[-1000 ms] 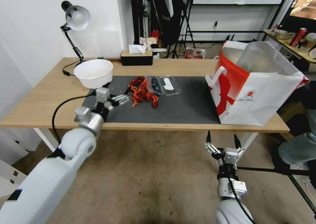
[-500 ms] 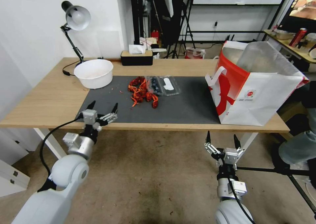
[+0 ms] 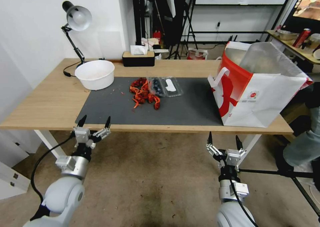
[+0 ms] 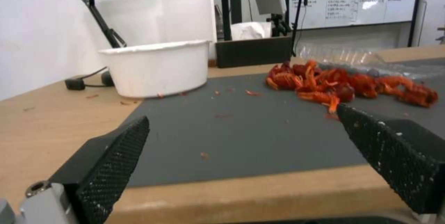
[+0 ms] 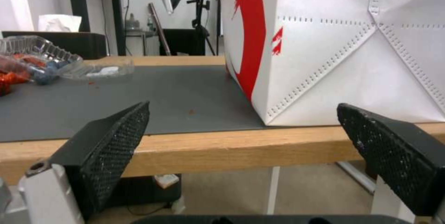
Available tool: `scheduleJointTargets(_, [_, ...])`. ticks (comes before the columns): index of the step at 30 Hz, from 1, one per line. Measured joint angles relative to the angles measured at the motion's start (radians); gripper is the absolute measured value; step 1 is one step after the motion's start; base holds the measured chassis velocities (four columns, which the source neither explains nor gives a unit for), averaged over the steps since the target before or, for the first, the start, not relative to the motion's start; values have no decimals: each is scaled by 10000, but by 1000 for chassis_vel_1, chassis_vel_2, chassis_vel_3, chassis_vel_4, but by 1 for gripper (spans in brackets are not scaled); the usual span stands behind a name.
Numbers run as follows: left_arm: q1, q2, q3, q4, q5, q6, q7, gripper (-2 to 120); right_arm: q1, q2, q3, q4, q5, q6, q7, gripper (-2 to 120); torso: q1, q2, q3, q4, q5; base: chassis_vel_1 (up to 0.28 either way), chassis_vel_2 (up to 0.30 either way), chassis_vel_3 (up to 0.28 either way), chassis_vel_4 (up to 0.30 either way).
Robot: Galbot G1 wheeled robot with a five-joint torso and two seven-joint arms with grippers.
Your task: Pick up the trash from the table and place it into the takeout bag.
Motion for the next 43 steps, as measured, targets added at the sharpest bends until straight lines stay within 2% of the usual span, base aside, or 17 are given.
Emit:
scheduleJointTargets(13, [530, -73, -214, -64, 100, -217, 125, 100, -19, -47, 22, 145, 56, 17, 0, 100, 0, -1, 0, 0, -1, 0, 0, 0, 0])
scheduleJointTargets(43, [552, -95, -146, -70, 83, -274, 171, 100, -82, -20, 7, 210, -15, 127, -39, 100, 0, -1, 0, 0, -1, 0, 0, 0, 0])
